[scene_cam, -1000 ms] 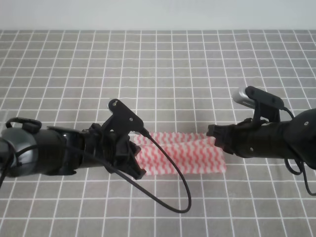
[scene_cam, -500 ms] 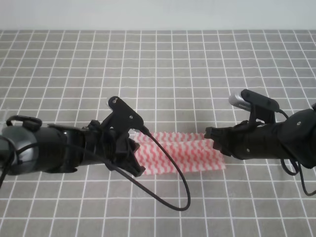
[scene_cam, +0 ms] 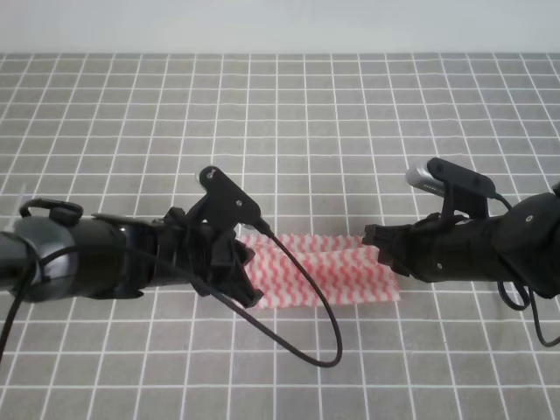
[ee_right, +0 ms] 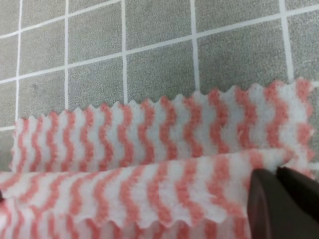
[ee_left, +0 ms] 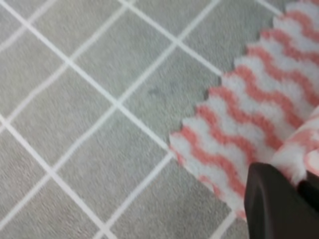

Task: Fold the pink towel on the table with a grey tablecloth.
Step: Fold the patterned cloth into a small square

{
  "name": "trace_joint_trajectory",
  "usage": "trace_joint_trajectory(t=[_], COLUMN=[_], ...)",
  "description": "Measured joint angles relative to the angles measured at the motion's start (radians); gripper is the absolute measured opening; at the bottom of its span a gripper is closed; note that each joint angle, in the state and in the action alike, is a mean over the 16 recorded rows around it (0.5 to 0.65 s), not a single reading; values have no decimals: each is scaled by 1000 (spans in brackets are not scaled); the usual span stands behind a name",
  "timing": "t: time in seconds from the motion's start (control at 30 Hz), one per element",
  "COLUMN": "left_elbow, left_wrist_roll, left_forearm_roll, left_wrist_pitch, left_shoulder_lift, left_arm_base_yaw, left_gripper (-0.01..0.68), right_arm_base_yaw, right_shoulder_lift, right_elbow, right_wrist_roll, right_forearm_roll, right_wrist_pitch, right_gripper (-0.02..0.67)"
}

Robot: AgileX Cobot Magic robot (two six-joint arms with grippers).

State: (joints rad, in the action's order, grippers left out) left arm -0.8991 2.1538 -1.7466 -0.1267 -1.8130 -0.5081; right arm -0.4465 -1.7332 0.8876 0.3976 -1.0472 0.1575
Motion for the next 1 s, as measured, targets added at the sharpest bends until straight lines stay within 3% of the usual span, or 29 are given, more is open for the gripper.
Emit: trace_joint_trajectory(t=[0.27,0.53,0.77,1.0], left_elbow=[-12,-18,-43,-72], left_wrist_roll=[24,27,17,-2], left_forearm_roll=[-1,-8,-11,-4], left_wrist_pitch=[10,39,75,101], left_shoulder_lift=[0,3,9,33], left_arm_base_yaw=[0,0,0,0], left_gripper=[51,209,309,317], right_arm_base_yaw=[0,-2,-1,0], right_shoulder_lift=[-1,-4,-3,-1], right_elbow=[0,1,1,1], right_wrist_roll=[0,-1,-1,-2], right_forearm_roll=[-1,-2,-4,-7], right_wrist_pitch=[-2,-3,-11,-21], right_gripper=[-15,-15,-15,-15])
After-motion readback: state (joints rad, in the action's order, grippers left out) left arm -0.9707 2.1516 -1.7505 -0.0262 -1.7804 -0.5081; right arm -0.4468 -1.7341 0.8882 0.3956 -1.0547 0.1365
